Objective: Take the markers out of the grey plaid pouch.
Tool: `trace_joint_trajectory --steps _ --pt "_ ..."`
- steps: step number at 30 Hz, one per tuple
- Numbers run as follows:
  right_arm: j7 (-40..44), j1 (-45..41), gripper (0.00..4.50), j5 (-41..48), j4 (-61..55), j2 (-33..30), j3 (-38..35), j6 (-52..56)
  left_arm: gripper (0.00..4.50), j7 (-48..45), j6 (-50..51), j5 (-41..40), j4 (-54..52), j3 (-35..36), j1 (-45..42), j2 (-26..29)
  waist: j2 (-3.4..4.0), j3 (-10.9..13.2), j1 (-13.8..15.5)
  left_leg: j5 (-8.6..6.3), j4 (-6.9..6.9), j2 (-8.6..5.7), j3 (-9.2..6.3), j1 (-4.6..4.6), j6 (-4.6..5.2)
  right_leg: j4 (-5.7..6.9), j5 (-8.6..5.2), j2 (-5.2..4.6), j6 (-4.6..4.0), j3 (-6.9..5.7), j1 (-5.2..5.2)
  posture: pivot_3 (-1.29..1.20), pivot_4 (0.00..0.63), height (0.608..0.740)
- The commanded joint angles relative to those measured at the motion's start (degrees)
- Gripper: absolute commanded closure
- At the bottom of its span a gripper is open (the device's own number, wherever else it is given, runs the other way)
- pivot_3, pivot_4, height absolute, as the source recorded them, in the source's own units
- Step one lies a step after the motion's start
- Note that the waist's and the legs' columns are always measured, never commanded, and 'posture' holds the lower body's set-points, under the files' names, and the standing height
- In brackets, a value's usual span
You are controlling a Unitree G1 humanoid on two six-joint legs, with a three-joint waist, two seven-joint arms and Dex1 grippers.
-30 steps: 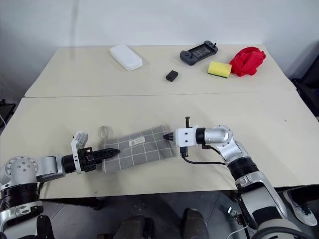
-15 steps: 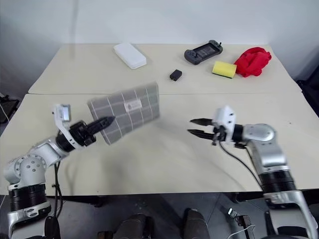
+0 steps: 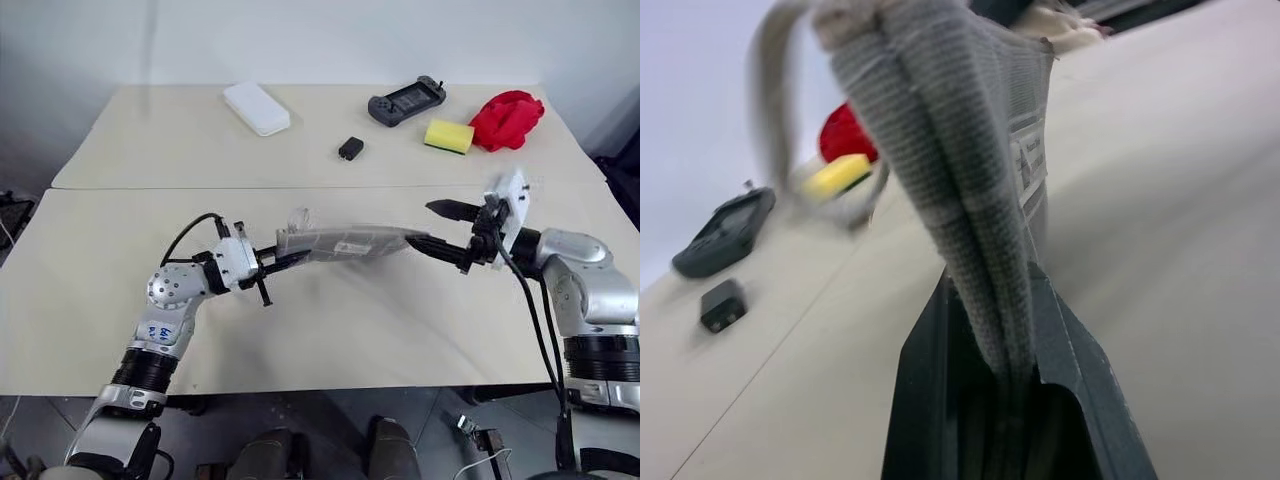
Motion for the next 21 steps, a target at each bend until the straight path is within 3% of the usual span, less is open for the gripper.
trace_joint_trajectory --steps 1,5,11,15,21 --pt "-4.2 -3.4 0.03 7.0 -6.1 -0.9 -2.6 11.7 4.50 1.4 -6.4 3.8 2.8 -1.8 -0.7 0.2 0.00 0.0 0.2 0.00 0.02 0.03 -0.05 -0.02 0.03 0.00 0.03 -0.03 0.02 0.00 0.00 0.00 0.150 0.740" --pt "-7.4 -7.1 0.03 16.0 -10.4 -3.9 -0.1 33.5 4.50 6.8 -9.3 9.3 5.1 -2.7 -1.5 0.5 0.00 0.0 0.9 -0.04 0.05 0.10 -0.12 -0.09 0.15 -0.04 0.06 -0.09 0.05 0.01 -0.03 0.00 0.150 0.740" --pt "-24.3 -16.4 0.03 22.7 -7.4 6.1 -3.9 56.3 4.50 11.9 -10.0 13.5 5.6 -3.5 -1.3 0.5 0.00 0.0 0.9 -0.05 0.07 0.15 -0.06 -0.22 0.18 0.04 0.13 -0.11 0.00 0.04 -0.26 0.00 0.150 0.740" --pt "-32.9 -18.7 0.03 21.1 -5.8 15.8 -6.5 61.2 4.50 14.9 -10.2 16.3 5.9 -5.2 -1.1 0.0 0.01 0.0 1.0 -0.05 0.07 0.07 -0.03 -0.43 0.17 0.07 0.13 -0.08 0.00 0.00 -0.47 0.00 0.150 0.740" --pt "-39.0 -17.9 0.03 20.7 -4.2 21.8 -5.6 61.5 4.50 16.3 -9.6 17.2 5.5 -6.9 -1.0 0.1 0.03 0.0 1.2 -0.04 0.42 -0.08 0.09 -0.96 0.20 0.09 0.16 -0.04 0.05 -0.26 -0.61 0.00 0.150 0.740"
